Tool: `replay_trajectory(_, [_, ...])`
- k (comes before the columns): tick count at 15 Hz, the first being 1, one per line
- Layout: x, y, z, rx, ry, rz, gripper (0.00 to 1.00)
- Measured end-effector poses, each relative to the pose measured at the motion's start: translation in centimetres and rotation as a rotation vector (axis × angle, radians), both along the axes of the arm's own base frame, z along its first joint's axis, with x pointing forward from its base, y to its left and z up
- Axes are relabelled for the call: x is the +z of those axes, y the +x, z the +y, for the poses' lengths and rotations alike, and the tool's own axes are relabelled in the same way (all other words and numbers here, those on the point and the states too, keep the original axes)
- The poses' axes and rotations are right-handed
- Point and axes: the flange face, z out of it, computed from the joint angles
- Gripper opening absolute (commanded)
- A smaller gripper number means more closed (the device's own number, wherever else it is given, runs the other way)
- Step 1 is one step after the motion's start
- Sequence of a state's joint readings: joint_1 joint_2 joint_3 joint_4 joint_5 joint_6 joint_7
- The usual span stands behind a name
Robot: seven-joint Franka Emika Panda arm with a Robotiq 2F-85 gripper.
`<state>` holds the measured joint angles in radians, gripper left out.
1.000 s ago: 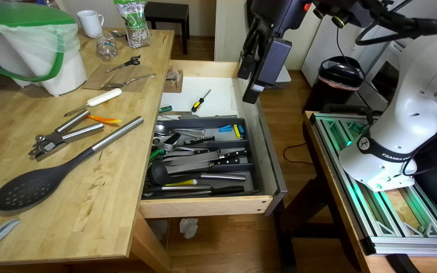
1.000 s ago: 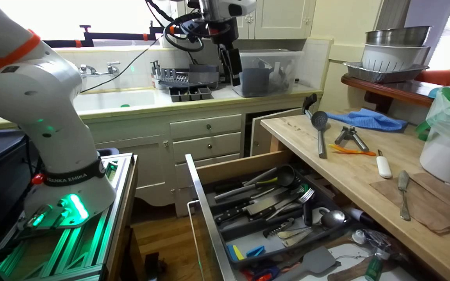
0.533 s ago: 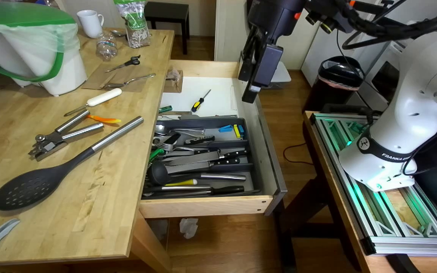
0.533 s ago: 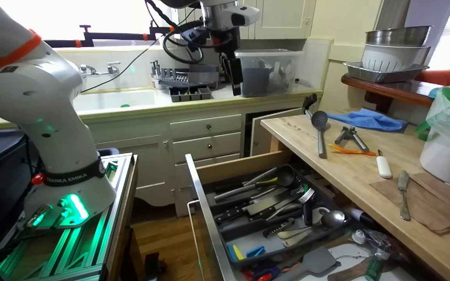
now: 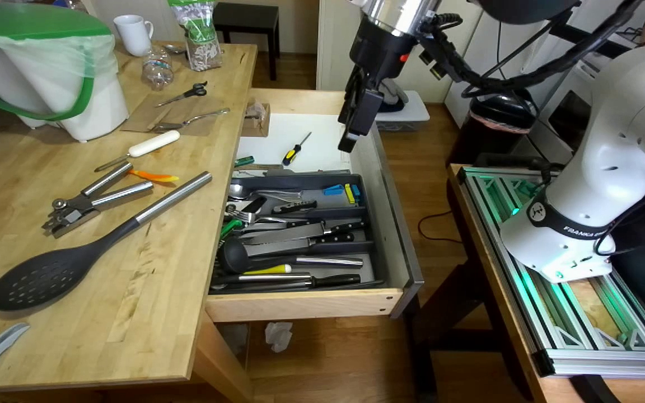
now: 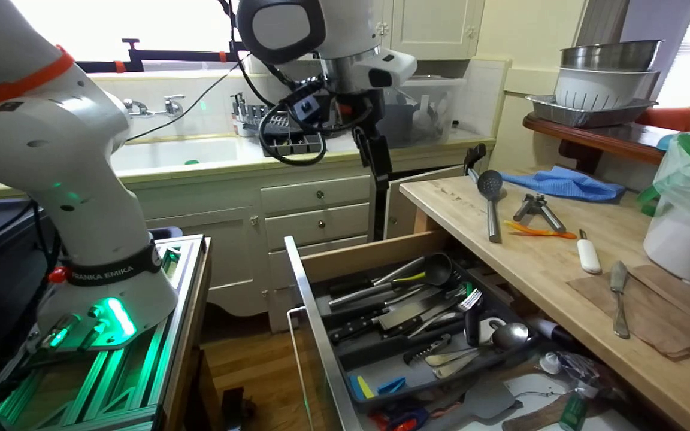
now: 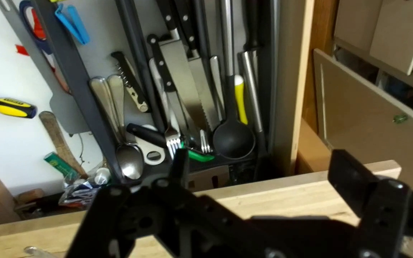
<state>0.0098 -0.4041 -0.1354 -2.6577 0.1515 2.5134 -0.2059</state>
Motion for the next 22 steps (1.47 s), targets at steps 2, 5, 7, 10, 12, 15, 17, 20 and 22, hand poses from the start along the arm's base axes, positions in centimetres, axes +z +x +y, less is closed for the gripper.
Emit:
replay_trajectory(2, [-1.4,0.5,-1.8,-0.035,-0.026,-0.051,1.00])
replay_trajectory(5, [-3.7,1.5,-3.8,-0.063,-0.071,-0.106,1.00])
replay_trajectory(7, [-5.6,2.2,-4.4,-0.067,-0.100,-0.115,1.00])
replay_trajectory(10, [-7.6,2.9,-4.9,-0.076,-0.116,-0.101,1.00])
replay_trajectory(12, [-7.0,2.9,-4.8,-0.076,-0.116,-0.113,1.00])
replay_trajectory(15, [-6.7,2.9,-4.8,-0.076,-0.116,-0.122,1.00])
replay_trajectory(17, [-6.7,2.9,-4.8,-0.076,-0.116,-0.122,1.00])
replay_trajectory(20, [-7.0,3.3,-5.0,-0.081,-0.118,-0.152,1.00])
replay_trajectory(22, [-7.9,3.6,-5.2,-0.078,-0.120,-0.166,1.00])
